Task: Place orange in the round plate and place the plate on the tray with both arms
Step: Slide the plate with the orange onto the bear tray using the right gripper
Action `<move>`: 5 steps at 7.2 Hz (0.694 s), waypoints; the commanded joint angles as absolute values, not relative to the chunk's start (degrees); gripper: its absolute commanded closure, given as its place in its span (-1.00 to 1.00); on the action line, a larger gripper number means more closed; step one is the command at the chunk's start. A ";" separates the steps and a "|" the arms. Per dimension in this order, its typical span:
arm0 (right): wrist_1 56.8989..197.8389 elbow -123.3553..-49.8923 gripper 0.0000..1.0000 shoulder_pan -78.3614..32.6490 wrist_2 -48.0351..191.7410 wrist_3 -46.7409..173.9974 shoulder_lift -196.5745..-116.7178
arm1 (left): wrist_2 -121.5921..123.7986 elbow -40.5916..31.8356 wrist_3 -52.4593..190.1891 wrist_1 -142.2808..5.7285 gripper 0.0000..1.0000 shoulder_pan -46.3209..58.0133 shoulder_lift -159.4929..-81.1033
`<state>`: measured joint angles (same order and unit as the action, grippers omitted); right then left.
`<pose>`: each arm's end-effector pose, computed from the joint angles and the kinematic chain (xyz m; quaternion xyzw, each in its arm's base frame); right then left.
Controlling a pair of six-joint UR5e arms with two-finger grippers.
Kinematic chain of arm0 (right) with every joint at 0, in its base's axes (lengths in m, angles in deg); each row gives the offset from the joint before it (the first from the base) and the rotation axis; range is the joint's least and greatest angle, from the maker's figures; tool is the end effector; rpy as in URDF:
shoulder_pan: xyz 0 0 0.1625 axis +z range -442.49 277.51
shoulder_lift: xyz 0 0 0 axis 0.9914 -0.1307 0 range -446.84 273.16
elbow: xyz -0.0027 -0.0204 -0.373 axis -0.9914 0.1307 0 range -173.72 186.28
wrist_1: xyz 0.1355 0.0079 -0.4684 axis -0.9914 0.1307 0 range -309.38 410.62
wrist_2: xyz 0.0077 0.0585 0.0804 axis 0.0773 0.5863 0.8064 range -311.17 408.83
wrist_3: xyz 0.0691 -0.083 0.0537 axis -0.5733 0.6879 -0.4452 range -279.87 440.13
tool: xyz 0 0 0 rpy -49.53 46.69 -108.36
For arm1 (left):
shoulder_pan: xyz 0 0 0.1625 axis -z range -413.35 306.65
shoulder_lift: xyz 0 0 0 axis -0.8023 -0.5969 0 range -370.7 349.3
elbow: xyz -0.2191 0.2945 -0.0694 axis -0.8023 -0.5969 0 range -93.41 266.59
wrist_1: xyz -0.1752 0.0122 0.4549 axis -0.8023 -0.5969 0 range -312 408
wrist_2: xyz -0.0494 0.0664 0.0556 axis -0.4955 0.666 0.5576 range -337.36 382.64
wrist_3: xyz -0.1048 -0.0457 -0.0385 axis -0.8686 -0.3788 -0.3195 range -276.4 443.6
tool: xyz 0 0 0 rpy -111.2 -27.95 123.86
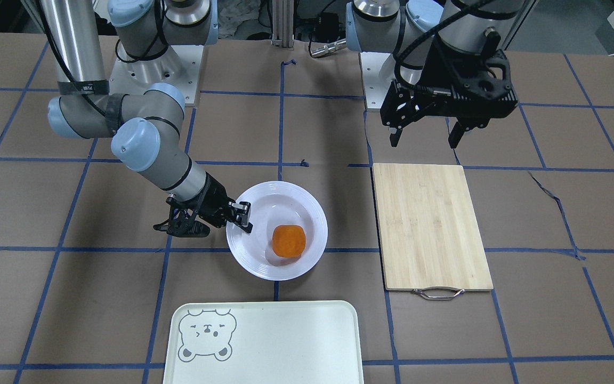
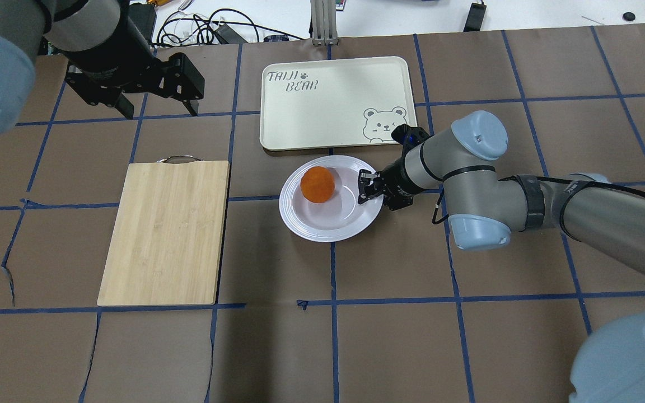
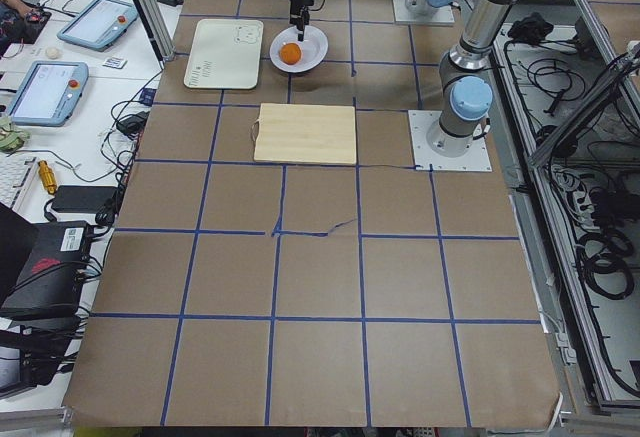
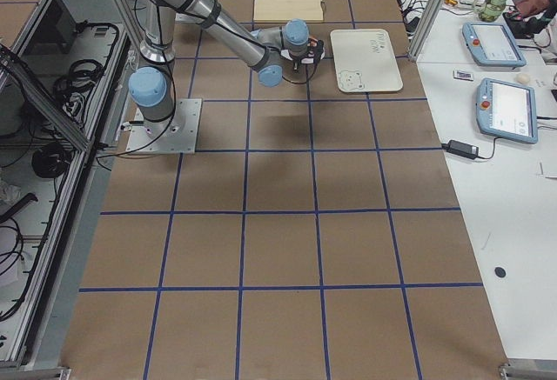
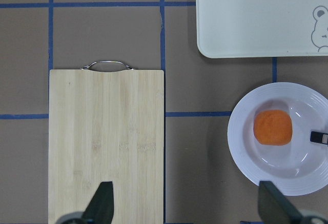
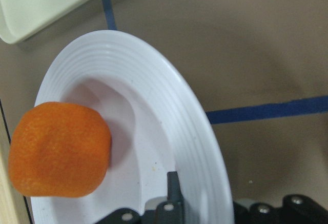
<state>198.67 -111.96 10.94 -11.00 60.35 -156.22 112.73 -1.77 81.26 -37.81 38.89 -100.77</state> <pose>0.2267 -0.5427 0.0718 0.1162 0.9556 -0.0236 0.2697 -0.1556 -0.5750 0.4389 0.0009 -0.9987 0.0502 0.0012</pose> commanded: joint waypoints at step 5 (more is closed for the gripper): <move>197.49 -89.15 0.85 10.59 -12.68 59.30 -147.27 | 112.81 -0.95 81.22 -47.53 -1.00 38.49 -100.18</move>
<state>197.51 -96.85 10.59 -11.54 59.01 -152.45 112.81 -1.03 81.23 -47.21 38.46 -100.31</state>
